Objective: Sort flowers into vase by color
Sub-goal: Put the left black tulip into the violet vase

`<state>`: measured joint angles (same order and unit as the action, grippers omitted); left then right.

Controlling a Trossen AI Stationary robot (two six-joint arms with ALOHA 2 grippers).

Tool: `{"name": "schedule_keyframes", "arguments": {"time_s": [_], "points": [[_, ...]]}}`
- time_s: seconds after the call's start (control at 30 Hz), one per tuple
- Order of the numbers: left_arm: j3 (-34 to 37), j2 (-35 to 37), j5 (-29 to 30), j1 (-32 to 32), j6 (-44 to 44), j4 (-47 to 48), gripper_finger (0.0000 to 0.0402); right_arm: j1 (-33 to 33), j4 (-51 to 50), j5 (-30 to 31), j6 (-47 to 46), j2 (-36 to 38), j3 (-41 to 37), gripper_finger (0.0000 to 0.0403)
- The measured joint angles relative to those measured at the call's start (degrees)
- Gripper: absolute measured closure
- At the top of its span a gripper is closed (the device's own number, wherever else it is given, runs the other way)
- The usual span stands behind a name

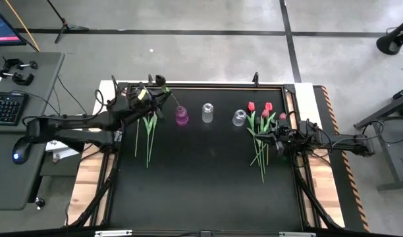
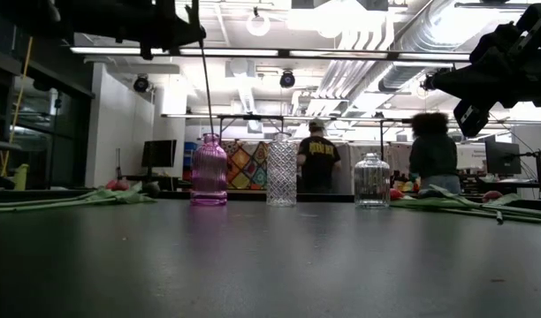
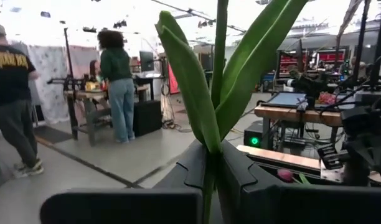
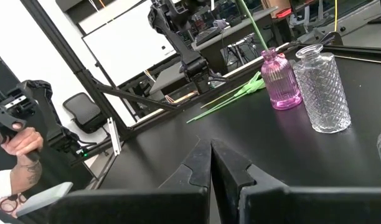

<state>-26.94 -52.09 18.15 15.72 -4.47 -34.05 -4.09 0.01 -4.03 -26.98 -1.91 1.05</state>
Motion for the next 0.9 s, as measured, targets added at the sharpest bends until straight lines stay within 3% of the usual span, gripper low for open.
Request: {"name": "schedule_keyframes", "arguments": {"time_s": [0.37,0.9], "points": [[0.0,-0.51,2.42,0.16,4.02,10.34,0.0365,0.01,0.0,0.0,0.0,-0.01,0.01,0.0402],[-0.02,-0.51,-1.25,-0.94,7.46,16.39,0.0224,0.01,0.01,0.0,0.0,0.0,0.0,0.0402]]}}
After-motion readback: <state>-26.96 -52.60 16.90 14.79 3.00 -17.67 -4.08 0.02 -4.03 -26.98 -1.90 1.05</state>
